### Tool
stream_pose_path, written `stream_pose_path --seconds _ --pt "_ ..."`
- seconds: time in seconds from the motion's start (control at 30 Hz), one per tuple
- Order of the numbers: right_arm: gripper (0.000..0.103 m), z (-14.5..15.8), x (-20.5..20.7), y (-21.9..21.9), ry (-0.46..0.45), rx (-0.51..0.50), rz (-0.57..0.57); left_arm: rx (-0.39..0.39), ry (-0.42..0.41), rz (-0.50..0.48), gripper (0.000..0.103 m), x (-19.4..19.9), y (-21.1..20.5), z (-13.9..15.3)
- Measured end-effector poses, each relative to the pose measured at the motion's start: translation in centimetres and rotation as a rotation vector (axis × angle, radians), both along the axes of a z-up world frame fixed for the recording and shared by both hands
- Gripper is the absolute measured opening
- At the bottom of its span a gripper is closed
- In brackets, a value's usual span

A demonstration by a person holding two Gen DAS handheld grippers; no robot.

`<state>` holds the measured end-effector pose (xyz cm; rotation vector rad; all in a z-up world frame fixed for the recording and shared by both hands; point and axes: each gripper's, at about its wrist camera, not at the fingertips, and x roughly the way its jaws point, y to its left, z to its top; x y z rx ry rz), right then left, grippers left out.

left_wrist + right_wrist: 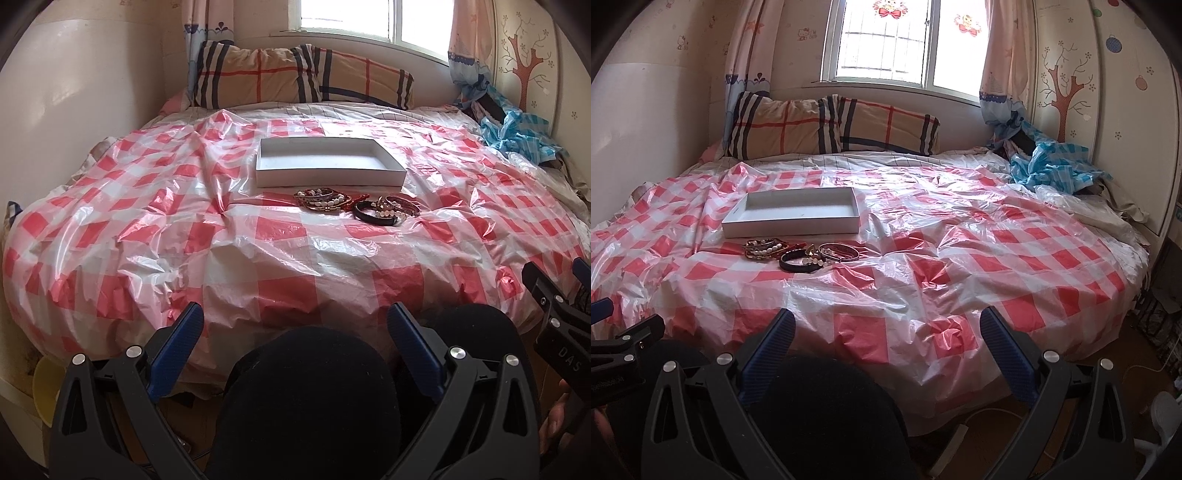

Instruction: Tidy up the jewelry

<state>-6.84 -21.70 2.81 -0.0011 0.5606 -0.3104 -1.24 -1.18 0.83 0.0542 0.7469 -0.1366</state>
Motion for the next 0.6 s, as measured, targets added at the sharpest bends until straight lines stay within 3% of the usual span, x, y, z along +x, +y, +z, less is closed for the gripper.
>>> stream_pose_path --seconds 0.13,0.43,0.6 --pt "0.096 0.0 0.1 0.1 0.007 -0.002 0.016 -0.004 0.016 -0.002 0.096 0.2 0.1 -0.1" --pt "0.096 0.2 1.8 0.3 0.054 0.082 0.178 -0.034 0.103 0.011 0.095 2.5 0.5 -0.5" --pt "0.096 0.6 3.5 0.0 0.053 0.084 0.196 -0.027 0.086 0.005 0.095 4.5 0.3 0.4"
